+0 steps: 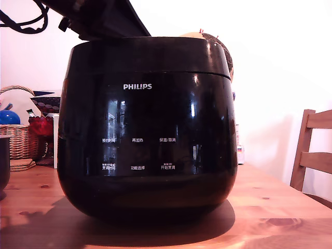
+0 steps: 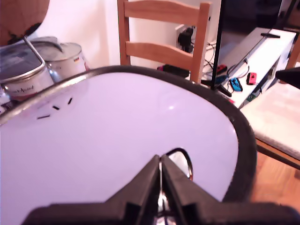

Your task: Open the rice cooker by pressing the large metal button on the top of its lid with medium force

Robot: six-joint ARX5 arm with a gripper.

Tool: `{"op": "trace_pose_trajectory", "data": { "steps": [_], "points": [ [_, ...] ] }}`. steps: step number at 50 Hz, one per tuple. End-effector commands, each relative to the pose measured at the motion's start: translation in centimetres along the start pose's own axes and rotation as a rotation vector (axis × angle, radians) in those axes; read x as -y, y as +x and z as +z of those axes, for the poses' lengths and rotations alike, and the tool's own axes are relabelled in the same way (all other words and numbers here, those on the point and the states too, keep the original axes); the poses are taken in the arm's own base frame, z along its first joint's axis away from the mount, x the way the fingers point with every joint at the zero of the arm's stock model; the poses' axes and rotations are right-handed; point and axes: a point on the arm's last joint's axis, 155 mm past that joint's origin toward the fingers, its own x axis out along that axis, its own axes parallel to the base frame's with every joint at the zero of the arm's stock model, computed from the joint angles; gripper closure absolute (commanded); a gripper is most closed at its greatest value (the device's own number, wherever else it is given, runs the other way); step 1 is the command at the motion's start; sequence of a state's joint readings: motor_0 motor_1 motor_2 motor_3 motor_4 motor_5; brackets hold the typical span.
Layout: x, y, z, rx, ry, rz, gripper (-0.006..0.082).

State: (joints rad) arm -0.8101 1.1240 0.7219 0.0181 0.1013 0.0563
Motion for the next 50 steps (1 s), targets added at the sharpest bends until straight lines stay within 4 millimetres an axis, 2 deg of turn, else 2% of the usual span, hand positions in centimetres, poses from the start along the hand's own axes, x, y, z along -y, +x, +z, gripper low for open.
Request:
{"op": "trace_pose_trajectory", "data": {
  "steps": [1,9,14,23,29,40,50],
  "points": [
    [0.3,1.0,-9.1,-0.264,-0.009,-0.007,0.0791],
    [0.1,0.8,-9.9,-0.298,0.012,0.006,0.0791],
    [0.0,1.0,-9.2,-0.269,0.013,0.007,0.0791],
    [-0.1,1.4,-5.6,-0.127,-0.006,0.015,0.0791],
    [-0.2,0.9,-2.7,-0.020,-0.042,0.018,0.0791],
    [-0.6,-1.7,1.4,0.125,-0.046,0.042,0.0791],
    [-1.6,-4.0,3.2,0.187,-0.046,0.106,0.0791]
  ]
}}
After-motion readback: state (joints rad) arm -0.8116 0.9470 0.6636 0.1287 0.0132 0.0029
